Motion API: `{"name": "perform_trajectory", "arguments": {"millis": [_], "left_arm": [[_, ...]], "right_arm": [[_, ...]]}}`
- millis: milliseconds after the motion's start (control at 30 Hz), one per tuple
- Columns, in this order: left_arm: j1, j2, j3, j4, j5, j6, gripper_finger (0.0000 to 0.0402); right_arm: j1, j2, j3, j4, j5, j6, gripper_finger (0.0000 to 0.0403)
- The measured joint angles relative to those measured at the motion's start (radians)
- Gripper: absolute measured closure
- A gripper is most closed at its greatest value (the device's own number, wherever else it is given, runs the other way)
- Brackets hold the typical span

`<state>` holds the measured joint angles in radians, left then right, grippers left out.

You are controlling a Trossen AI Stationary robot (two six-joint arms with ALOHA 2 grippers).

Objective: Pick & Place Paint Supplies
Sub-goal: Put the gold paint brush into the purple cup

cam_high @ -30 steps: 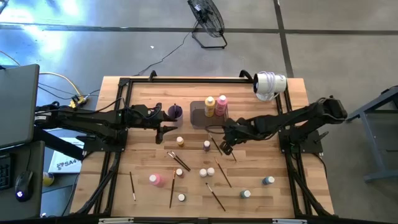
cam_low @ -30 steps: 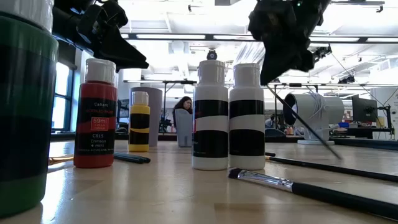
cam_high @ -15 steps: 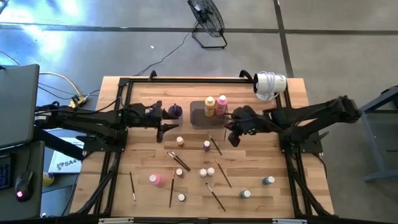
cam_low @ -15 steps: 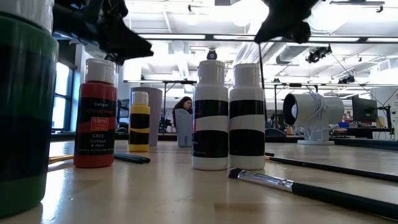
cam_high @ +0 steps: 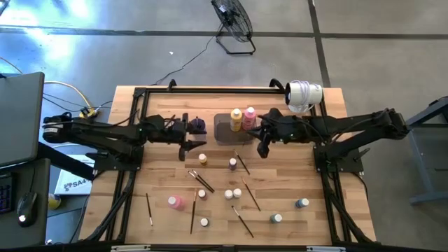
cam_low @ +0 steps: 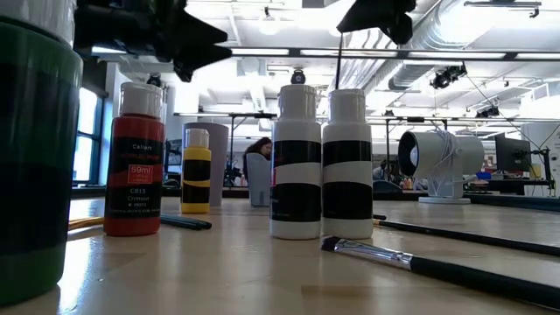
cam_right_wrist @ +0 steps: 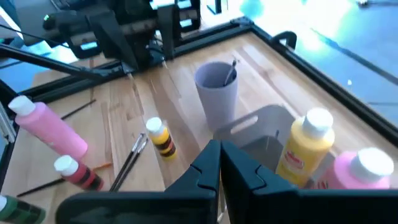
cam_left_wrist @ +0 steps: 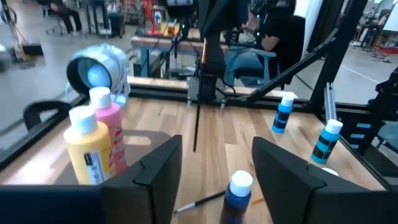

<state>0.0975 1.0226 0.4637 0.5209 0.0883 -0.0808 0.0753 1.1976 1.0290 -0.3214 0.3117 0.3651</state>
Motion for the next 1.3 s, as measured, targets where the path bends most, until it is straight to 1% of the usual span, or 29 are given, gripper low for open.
{"name": "perform_trajectory", "arguments": {"millis": [100,200,300,533,667,733,833,1000,1067,1200,1300], "left_arm": [[0.0,0.057,0.041,0.0,0.005,-0.026,0.0179],[0.0,0.123,0.101,-0.005,0.011,-0.029,0.0163],[0.0,0.188,0.184,-0.062,0.012,-0.02,0.016],[0.0,0.348,0.389,-0.195,0.012,0.036,0.016],[0.0,0.44,0.487,-0.219,0.016,0.055,0.016],[0.0,0.484,0.527,-0.214,0.047,0.064,0.016],[0.001,0.531,0.561,-0.224,0.077,0.077,0.016],[0.001,0.581,0.606,-0.2,0.082,0.077,0.016],[0.001,0.6,0.61,-0.164,0.09,0.077,0.016],[0.001,0.632,0.62,-0.156,0.093,0.076,0.016],[0.001,0.643,0.625,-0.147,0.094,0.076,0.0171]], "right_arm": [[0.0,0.0,0.0,0.049,-0.006,-0.037,0.04],[0.0,0.001,0.0,0.103,-0.032,-0.079,0.04],[0.0,0.002,0.0,0.133,-0.035,-0.109,0.04],[0.001,0.002,0.0,0.132,-0.034,-0.124,0.04],[0.001,0.002,0.0,0.132,-0.035,-0.128,0.04],[0.001,0.002,0.0,0.132,-0.034,-0.129,0.04],[0.003,0.002,0.0,0.131,-0.034,-0.135,0.04],[0.004,0.003,0.0,0.131,-0.034,-0.15,0.04],[0.003,0.003,0.0,0.131,-0.034,-0.153,0.0399],[0.003,0.003,0.0,0.131,-0.032,-0.16,0.0399],[0.003,0.003,0.0,0.129,-0.032,-0.16,0.0399]]}}
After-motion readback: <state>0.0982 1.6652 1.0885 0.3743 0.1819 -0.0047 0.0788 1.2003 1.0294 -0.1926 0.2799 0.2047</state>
